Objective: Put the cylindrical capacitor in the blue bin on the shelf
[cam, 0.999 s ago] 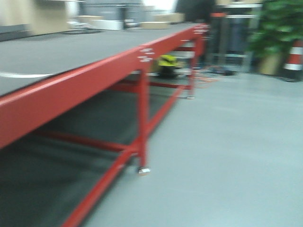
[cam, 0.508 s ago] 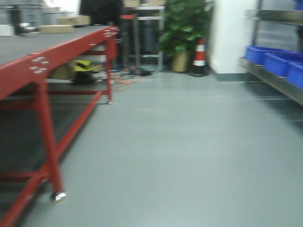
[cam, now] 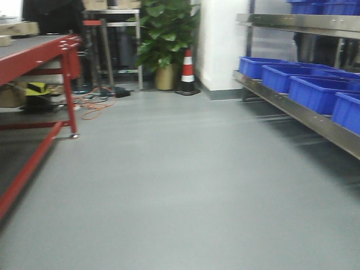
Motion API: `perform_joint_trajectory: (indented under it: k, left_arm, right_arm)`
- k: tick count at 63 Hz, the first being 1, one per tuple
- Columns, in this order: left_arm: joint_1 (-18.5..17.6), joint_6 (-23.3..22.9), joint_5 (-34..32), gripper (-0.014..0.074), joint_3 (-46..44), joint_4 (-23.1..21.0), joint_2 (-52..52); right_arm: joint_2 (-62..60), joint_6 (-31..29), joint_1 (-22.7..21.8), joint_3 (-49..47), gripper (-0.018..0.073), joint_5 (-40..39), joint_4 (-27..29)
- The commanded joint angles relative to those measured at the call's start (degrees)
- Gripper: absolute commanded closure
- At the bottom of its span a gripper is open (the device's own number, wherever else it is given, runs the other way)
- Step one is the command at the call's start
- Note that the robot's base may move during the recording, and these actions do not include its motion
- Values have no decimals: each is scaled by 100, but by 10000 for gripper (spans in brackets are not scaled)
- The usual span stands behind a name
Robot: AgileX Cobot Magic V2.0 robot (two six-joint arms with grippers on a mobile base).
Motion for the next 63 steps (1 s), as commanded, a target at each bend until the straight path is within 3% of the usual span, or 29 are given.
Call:
perform_joint_trajectory:
  k: [1, 63]
  left_arm:
    - [23, 3, -123, 708, 8, -43, -20]
    - [23, 3, -123, 708, 8, -43, -20]
  right_arm:
    - [-27, -12, -31, -12, 722, -177, -44]
    - [-27, -12, -31, -12, 722, -177, -44]
